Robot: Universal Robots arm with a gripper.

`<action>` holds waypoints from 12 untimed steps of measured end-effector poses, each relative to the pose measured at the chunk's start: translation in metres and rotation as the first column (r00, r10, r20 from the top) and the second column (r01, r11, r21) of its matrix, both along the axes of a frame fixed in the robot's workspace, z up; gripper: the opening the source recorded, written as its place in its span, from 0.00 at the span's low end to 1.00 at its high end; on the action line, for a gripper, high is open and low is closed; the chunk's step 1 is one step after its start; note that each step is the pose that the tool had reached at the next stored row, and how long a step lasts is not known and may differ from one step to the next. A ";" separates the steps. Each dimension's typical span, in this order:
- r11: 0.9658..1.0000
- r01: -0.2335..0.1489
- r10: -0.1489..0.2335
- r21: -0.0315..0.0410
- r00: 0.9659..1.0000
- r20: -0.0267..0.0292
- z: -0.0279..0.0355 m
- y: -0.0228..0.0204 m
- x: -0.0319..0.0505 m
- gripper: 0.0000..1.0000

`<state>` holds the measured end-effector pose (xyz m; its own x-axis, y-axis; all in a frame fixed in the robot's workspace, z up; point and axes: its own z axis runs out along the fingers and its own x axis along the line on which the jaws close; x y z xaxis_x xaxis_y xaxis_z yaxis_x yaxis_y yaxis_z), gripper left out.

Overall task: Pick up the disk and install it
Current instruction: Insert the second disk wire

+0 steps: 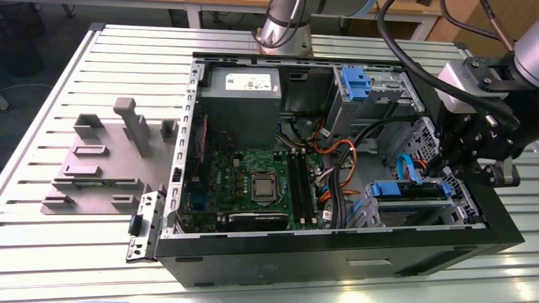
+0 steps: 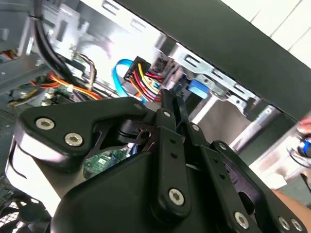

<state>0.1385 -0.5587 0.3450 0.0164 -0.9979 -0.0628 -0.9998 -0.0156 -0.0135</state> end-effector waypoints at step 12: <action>0.997 0.002 -0.002 -0.077 1.000 0.000 -0.0020 0.0029 0.0000 0.16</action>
<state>0.1385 -0.5558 0.3430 0.0142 -0.9998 0.0138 -0.9998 -0.0144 -0.0125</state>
